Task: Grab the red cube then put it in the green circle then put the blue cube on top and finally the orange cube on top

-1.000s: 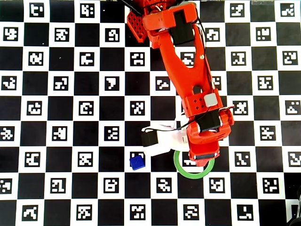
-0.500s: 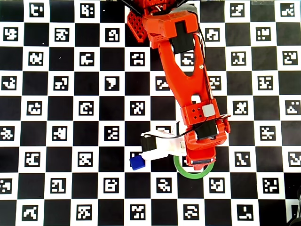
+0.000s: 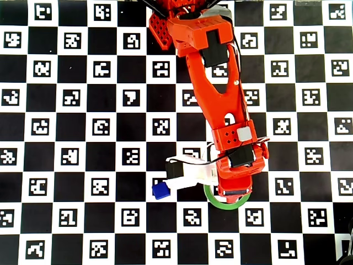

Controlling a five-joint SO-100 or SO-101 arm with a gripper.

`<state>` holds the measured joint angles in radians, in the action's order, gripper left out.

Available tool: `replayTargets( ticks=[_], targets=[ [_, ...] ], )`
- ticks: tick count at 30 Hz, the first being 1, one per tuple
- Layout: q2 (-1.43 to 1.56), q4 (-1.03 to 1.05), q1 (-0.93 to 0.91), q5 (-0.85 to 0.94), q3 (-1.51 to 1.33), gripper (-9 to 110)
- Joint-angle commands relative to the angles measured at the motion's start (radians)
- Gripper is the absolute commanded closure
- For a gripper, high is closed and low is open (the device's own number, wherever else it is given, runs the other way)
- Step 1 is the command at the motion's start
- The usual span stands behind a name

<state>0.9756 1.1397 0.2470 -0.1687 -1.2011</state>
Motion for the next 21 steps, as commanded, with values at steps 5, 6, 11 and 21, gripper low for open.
replayTargets(
  ticks=[5,6,11,21],
  targets=[
    [0.031,-0.011,0.003,-0.003,0.015,99],
    [0.031,-0.011,0.005,-0.002,0.012,99],
    [0.029,-0.008,0.008,-0.003,0.006,99],
    [0.029,0.008,0.021,-0.011,0.000,99]
  ],
)
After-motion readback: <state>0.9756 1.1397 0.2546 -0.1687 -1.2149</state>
